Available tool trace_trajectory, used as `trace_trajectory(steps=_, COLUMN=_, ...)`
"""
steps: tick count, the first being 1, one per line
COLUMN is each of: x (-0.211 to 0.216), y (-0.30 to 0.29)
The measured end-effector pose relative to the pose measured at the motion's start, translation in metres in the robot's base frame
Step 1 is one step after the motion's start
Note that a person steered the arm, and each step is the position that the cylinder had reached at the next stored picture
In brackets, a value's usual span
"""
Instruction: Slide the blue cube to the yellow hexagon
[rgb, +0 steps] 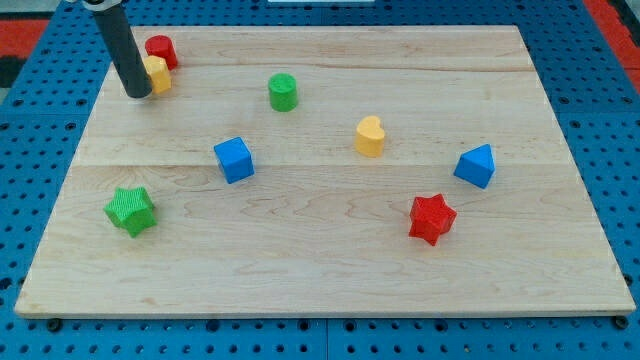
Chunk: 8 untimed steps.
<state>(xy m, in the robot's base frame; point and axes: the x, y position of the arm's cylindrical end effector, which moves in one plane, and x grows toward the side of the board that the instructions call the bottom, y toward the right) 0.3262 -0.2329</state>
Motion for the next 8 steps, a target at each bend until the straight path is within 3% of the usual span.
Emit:
trace_trajectory(steps=3, x=0.068, y=0.196)
trace_trajectory(steps=4, x=0.125, y=0.208)
trace_trajectory(steps=5, x=0.146, y=0.188)
trace_trajectory(steps=7, x=0.116, y=0.113)
trace_trajectory(steps=8, x=0.097, y=0.109)
